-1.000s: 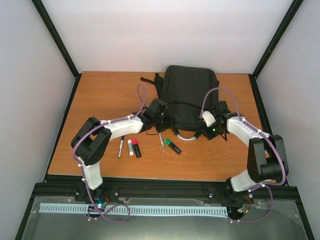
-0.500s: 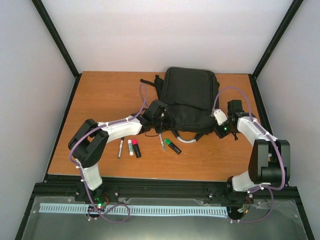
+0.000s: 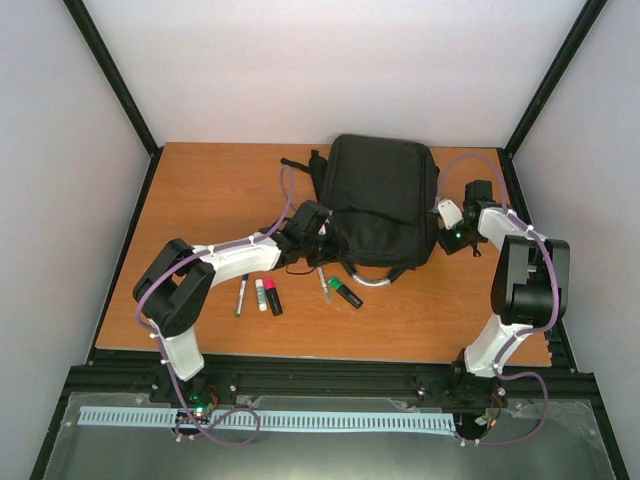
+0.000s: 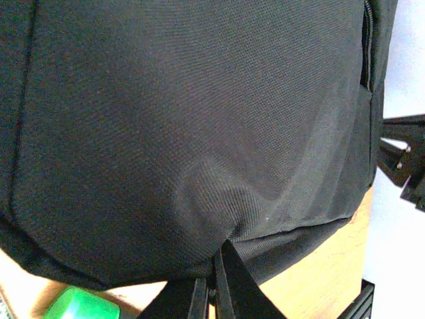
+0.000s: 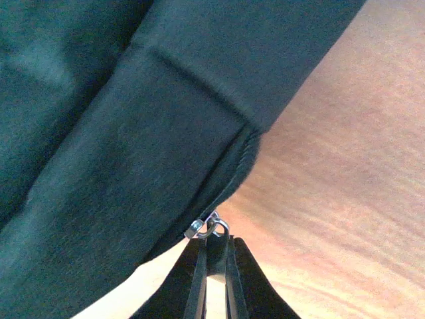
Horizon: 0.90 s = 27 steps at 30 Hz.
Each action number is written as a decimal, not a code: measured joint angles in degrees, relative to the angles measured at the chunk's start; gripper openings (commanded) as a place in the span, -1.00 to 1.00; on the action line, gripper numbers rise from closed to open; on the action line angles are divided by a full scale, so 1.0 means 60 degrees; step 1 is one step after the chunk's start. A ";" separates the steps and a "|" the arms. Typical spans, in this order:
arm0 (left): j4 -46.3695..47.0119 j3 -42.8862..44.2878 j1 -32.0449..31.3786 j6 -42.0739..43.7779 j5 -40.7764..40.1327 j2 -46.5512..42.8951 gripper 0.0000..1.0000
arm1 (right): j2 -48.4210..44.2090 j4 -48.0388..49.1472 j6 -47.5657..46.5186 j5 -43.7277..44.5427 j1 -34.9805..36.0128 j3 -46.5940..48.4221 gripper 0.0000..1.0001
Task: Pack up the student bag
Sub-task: Zip the student bag at the center of the board.
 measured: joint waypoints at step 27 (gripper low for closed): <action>-0.0546 0.0182 0.0036 0.1821 0.0991 -0.0066 0.05 | 0.0776 0.0616 0.0827 0.0091 -0.0441 0.1096 -0.10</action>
